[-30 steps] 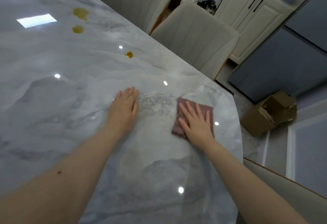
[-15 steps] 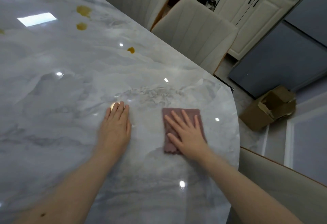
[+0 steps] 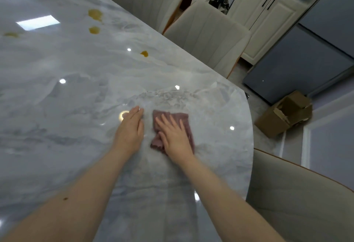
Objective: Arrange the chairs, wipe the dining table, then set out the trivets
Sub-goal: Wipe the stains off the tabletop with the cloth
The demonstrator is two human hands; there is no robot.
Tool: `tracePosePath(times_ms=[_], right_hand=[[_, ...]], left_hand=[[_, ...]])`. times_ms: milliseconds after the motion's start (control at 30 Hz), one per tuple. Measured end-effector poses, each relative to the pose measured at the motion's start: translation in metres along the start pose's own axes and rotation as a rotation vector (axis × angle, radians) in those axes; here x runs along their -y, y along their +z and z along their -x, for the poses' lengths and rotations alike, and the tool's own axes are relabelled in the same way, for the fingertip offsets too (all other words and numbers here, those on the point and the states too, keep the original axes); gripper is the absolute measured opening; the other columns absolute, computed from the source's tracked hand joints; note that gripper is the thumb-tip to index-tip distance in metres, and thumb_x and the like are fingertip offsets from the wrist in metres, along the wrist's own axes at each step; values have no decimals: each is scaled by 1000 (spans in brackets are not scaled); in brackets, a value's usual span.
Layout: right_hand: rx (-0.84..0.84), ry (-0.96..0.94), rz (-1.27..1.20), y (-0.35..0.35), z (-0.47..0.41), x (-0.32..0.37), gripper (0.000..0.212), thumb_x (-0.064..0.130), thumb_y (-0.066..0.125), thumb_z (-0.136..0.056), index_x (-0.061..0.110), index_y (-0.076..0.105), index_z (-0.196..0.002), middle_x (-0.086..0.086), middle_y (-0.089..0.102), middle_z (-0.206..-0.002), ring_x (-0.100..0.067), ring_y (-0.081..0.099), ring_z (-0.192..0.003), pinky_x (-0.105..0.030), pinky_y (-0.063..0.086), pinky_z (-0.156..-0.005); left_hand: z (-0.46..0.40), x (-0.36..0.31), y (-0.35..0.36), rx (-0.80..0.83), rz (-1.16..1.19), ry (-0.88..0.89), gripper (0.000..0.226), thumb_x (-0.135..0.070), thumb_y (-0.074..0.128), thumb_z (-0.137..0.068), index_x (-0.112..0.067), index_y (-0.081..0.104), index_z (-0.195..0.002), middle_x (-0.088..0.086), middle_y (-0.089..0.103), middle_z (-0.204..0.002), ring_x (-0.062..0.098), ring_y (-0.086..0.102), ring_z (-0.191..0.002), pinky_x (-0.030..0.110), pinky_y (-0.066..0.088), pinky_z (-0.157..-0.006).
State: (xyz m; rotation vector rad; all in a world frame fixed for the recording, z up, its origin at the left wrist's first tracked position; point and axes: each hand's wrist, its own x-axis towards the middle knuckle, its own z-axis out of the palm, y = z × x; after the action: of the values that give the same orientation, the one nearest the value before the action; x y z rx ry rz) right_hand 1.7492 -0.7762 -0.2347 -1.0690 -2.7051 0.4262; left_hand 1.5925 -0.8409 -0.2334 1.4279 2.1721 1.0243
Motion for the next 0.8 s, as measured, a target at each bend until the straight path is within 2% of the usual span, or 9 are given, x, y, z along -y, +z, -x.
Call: tracePosePath(times_ms=[67, 167, 267, 367, 500, 567, 633, 700, 800], right_hand=[[14, -48, -123, 1, 29, 12, 52, 34, 25, -96, 18, 48, -140, -1, 38, -151, -15, 24, -144, -34, 8, -117], [4, -12, -364, -3, 66, 33, 37, 22, 38, -99, 13, 60, -128, 0, 50, -142, -6, 34, -136, -20, 13, -115], [-1, 173, -647, -21, 89, 59, 28, 9, 43, -100, 5, 63, -119, -2, 62, -119, 3, 50, -110, -11, 32, -101], [-17, 470, -1129, -43, 100, 83, 28, 12, 39, -102, 1, 61, -115, -15, 66, -110, -13, 63, -94, -22, 49, -89], [-68, 764, -1649, -56, 103, 102, 41, 27, 37, -103, 0, 50, -131, -26, 60, -123, -37, 60, -110, -47, 52, -93], [-79, 864, -1711, -67, 105, 111, 46, 34, 37, -102, 3, 49, -133, -24, 60, -124, -37, 62, -107, -42, 58, -79], [-41, 903, -1683, -77, 108, 118, 50, 43, 38, -100, 6, 58, -127, -20, 65, -118, -29, 67, -88, -29, 55, -63], [23, 892, -1680, -89, 112, 128, 53, 48, 39, -98, 7, 69, -113, -16, 70, -106, -24, 67, -76, -28, 48, -62], [131, 870, -1751, -106, 120, 148, 56, 46, 36, -100, 6, 74, -94, -15, 73, -90, -25, 68, -75, -32, 50, -70]], left_hand=[[18, -5, -9, 6, 22, -2, 38, -10, 44, -95, 4, 55, -129, 20, 50, -138, 32, 44, -132, 30, 23, -112], [45, -12, -18, 24, 61, -27, 38, -11, 43, -93, 5, 60, -123, 22, 56, -130, 34, 52, -124, 36, 33, -107], [65, -21, -27, 44, 68, -113, 29, -1, 48, -92, 2, 64, -116, 21, 62, -121, 34, 58, -114, 35, 39, -99], [85, -33, -40, 105, 115, -160, 28, 0, 47, -92, 1, 66, -112, 19, 65, -116, 32, 59, -110, 30, 40, -93], [104, -50, -56, 198, 210, -242, 29, -7, 43, -97, 1, 65, -114, 18, 64, -117, 30, 58, -111, 31, 40, -94], [116, -60, -67, 193, 282, -276, 29, -11, 41, -99, 1, 67, -104, 20, 66, -106, 32, 61, -100, 35, 46, -89], [125, -70, -77, 182, 394, -314, 29, -13, 39, -99, -2, 65, -92, 16, 66, -94, 29, 64, -83, 36, 51, -74], [138, -81, -92, 157, 423, -342, 28, -16, 40, -100, -4, 62, -88, 13, 66, -89, 22, 62, -72, 25, 44, -57], [157, -90, -112, 88, 349, -325, 21, -18, 50, -96, -5, 63, -84, 15, 68, -86, 25, 64, -75, 30, 48, -66]])
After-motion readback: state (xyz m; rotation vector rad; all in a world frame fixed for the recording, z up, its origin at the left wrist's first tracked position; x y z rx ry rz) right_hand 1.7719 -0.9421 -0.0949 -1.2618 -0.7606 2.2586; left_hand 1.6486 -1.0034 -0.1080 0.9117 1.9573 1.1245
